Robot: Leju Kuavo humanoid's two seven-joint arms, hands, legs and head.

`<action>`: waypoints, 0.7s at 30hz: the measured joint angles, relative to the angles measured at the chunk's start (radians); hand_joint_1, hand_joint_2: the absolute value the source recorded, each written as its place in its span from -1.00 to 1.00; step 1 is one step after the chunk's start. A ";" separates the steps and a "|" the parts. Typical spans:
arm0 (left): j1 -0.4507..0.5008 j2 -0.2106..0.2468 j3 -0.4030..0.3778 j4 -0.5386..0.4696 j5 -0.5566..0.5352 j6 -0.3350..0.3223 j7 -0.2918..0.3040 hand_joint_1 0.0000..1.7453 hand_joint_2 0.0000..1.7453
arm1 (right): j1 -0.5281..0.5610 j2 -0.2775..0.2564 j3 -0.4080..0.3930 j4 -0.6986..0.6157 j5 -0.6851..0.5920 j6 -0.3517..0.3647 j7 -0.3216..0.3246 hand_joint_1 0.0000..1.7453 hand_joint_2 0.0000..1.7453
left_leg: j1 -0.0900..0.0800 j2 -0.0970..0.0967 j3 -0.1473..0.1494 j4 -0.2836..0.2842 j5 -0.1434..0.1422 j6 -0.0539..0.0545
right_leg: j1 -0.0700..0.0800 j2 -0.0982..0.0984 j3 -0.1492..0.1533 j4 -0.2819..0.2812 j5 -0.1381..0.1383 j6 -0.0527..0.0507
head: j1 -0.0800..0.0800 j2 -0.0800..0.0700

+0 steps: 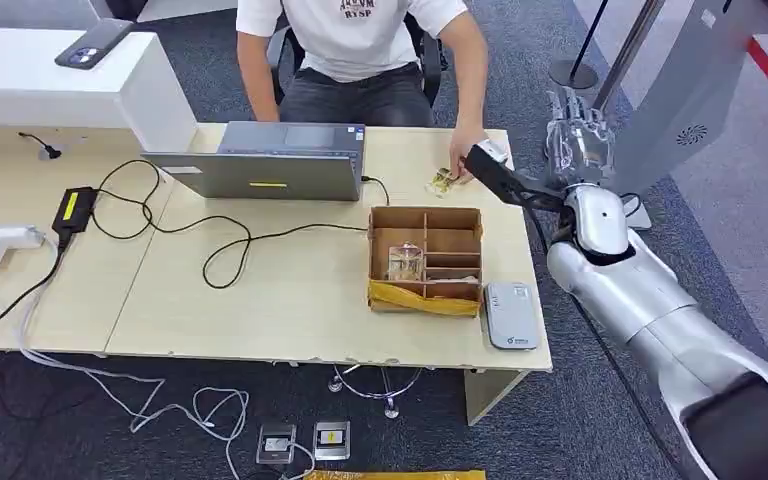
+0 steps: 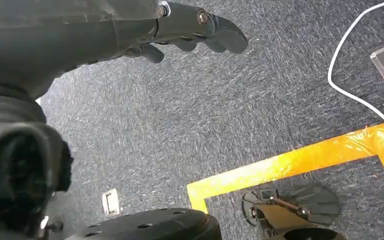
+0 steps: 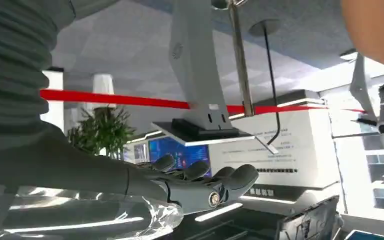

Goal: Pass the card to the sensor for recognition and then transmit it.

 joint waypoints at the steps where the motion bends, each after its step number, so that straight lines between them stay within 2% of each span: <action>1: 0.000 0.000 0.000 0.000 0.000 0.000 -0.001 -1.00 -1.00 | 0.008 0.000 -0.010 -0.013 -0.028 -0.014 -0.016 -1.00 1.00 | 0.000 0.000 0.000 0.000 0.000 0.000 | 0.000 0.000 0.000 0.000 0.000 0.000 | 0.000 0.000; 6: 0.006 -0.002 0.001 0.000 0.018 0.001 -0.027 -1.00 -1.00 | 0.088 -0.001 -0.049 -0.135 -0.180 -0.045 -0.078 -1.00 1.00 | 0.000 0.000 0.000 0.000 0.000 0.000 | 0.001 0.000 0.000 0.000 0.000 0.000 | 0.000 0.000; 10: 0.012 -0.004 0.002 0.002 0.033 0.001 -0.040 -1.00 -1.00 | 0.176 -0.007 -0.072 -0.282 -0.267 -0.024 -0.108 -1.00 1.00 | 0.001 0.001 0.000 0.000 0.000 0.000 | 0.001 0.001 0.000 0.000 0.000 0.000 | 0.000 0.000; 13: 0.016 -0.004 0.002 0.003 0.044 0.003 -0.045 -1.00 -1.00 | 0.220 -0.009 -0.080 -0.352 -0.302 0.015 -0.123 -1.00 1.00 | 0.001 0.001 0.000 0.000 0.000 0.000 | 0.001 0.001 0.000 0.000 0.000 0.000 | -0.001 0.000; 17: 0.026 -0.004 0.003 0.004 0.062 0.005 -0.064 -1.00 -1.00 | 0.311 -0.030 -0.086 -0.484 -0.355 0.104 -0.133 -1.00 1.00 | 0.001 0.002 0.000 0.000 0.000 0.000 | 0.001 0.001 0.000 0.000 0.000 0.000 | 0.000 0.000; 21: 0.031 -0.004 0.005 0.005 0.081 0.005 -0.078 -1.00 -1.00 | 0.382 -0.040 -0.080 -0.572 -0.365 0.168 -0.145 -1.00 1.00 | 0.001 0.002 0.000 0.000 0.000 -0.001 | 0.001 0.002 0.000 0.000 0.000 0.000 | 0.000 0.000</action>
